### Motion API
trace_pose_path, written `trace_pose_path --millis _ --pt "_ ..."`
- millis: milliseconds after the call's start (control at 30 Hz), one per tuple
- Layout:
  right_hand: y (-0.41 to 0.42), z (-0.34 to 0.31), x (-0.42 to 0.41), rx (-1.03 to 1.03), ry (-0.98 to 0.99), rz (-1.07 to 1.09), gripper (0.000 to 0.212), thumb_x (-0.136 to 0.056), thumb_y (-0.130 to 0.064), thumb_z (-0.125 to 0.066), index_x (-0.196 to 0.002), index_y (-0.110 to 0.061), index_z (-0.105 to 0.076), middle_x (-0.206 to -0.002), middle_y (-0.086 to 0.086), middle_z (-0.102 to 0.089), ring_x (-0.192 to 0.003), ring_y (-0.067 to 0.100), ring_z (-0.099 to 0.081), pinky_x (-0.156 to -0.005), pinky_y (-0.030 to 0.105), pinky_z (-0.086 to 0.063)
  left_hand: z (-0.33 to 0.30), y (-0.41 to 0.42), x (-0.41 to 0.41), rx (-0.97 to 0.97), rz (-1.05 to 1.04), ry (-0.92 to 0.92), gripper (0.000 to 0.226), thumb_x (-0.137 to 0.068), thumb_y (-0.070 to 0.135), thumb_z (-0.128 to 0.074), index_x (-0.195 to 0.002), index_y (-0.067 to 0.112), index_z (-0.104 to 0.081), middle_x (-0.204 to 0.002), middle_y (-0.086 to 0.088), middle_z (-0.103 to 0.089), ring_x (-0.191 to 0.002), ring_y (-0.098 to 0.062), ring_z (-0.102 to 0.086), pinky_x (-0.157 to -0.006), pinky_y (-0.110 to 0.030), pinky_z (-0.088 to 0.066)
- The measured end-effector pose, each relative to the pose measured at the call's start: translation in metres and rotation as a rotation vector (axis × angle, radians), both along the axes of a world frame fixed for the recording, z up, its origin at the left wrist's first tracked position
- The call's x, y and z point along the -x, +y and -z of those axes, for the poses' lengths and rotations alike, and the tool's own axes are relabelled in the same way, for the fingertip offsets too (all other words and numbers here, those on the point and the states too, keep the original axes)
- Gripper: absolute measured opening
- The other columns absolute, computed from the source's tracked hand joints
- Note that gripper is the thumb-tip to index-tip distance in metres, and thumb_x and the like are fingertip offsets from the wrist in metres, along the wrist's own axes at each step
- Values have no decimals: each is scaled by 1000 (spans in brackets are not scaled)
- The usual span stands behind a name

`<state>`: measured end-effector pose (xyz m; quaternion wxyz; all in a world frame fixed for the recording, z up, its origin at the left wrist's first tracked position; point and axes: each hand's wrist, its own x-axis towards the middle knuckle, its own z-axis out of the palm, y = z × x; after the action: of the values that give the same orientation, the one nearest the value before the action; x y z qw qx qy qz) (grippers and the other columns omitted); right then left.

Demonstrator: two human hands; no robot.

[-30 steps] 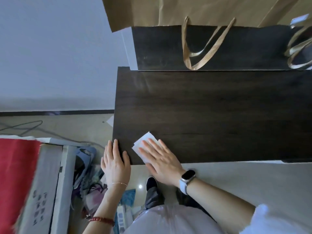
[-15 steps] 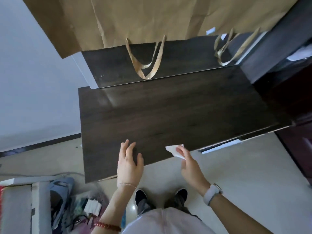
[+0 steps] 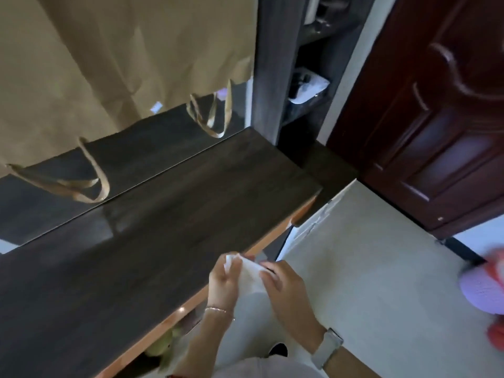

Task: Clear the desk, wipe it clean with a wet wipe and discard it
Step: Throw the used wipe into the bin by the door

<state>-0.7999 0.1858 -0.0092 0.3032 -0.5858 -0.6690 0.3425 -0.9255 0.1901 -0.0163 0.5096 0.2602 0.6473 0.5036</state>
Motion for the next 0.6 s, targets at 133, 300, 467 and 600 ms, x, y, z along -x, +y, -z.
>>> trace_pose_path --millis 133,300,467,600 --pt "10 6 -74 53 85 186 18 -92 -15 -52 -108 -18 -61 -90 -17 -58 -84 -2 -55 -71 4 -41 6 44 -57 49 8 86 22 -92 5 -42 -80 11 -59 -74 -9 -56 -76 -24 -51 -67 -31 -48" --pt "13 16 -162 131 60 420 23 -93 -9 -48 -112 -17 -59 -98 -5 -60 -93 8 -59 -79 12 -40 0 80 -140 -3 163 365 30 -95 12 -41 -84 -12 -56 -86 -27 -59 -89 -32 -56 -78 -37 -39" --pt "11 30 -241 203 -95 603 30 -92 -10 -48 -120 -6 -56 -119 10 -60 -114 26 -51 -97 24 -32 -13 107 -230 -83 545 538 45 -97 18 -38 -53 8 -42 -55 -13 -46 -67 -29 -47 -61 -33 -28" --pt "25 41 -303 259 -251 685 44 -90 -30 -34 -120 -6 -57 -120 12 -61 -116 33 -52 -102 45 -39 -7 149 -302 -73 812 622 20 -88 27 -55 -79 11 -46 -75 -9 -51 -73 -24 -49 -67 -31 -37"
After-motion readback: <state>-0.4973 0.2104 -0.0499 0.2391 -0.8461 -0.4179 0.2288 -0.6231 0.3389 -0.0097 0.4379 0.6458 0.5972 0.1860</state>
